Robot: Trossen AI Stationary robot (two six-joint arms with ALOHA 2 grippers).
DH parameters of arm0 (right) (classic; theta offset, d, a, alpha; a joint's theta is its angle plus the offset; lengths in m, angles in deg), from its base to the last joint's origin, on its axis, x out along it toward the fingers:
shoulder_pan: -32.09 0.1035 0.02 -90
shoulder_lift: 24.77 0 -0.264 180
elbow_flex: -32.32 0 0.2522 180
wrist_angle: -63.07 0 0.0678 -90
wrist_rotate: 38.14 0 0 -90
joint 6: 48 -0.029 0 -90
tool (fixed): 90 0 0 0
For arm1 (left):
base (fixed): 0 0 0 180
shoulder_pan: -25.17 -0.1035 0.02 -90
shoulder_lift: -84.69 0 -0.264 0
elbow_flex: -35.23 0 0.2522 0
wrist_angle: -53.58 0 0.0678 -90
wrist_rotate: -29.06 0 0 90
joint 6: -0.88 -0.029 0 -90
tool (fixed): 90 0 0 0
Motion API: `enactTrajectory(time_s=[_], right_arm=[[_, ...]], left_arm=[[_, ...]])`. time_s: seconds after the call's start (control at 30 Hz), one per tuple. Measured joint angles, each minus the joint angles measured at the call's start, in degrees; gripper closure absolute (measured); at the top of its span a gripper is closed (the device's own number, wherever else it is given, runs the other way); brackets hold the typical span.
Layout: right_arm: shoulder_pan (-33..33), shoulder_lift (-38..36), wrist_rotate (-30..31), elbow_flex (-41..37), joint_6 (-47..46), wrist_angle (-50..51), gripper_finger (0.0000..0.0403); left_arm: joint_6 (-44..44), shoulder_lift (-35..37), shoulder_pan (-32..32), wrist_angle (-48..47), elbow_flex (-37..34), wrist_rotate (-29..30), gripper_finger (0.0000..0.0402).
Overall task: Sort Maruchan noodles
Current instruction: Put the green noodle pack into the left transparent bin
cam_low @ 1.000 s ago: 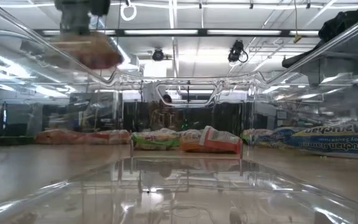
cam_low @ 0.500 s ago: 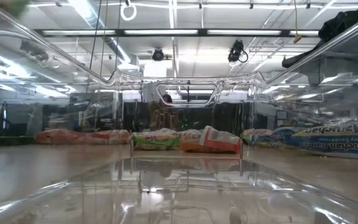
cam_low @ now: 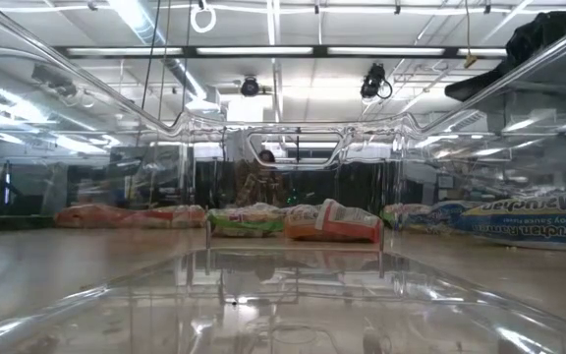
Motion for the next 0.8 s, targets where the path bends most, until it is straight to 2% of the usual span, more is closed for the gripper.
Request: enactTrajectory(time_s=[0.13, 0.27, 0.37, 0.47, 0.57, 0.67, 0.8], right_arm=[[0.00, 0.00, 0.48, -0.01, -3.80, -2.59, 0.0389], [0.00, 0.00, 0.53, -0.01, -17.15, -7.46, 0.0389], [-0.01, -0.01, 2.37, -0.01, -23.84, -11.17, 0.0389], [-0.02, 0.00, 4.86, -0.02, -27.26, -14.04, 0.0389], [0.40, 0.73, 3.78, 0.84, -26.57, -15.79, 0.0389], [2.79, 3.81, 2.81, 4.10, -23.40, -15.64, 0.0391], [7.39, 11.67, 4.77, 10.63, -17.33, -15.55, 0.0394]], left_arm=[[2.04, -4.81, 0.68, 4.82, 0.02, -3.38, 0.0381], [3.64, -10.15, 2.23, 7.34, 0.03, -7.10, 0.0381], [5.31, -13.71, 3.02, 5.90, 2.24, -9.00, 0.0381], [5.92, -16.11, 3.11, 0.69, 6.60, -6.32, 0.0381], [7.76, -17.82, 2.67, -8.05, 9.49, 0.26, 0.0381], [8.17, -18.06, 2.47, -8.56, 7.61, 4.38, 0.0381], [7.16, -19.32, 2.36, -8.66, 2.89, 3.85, 0.0381]])
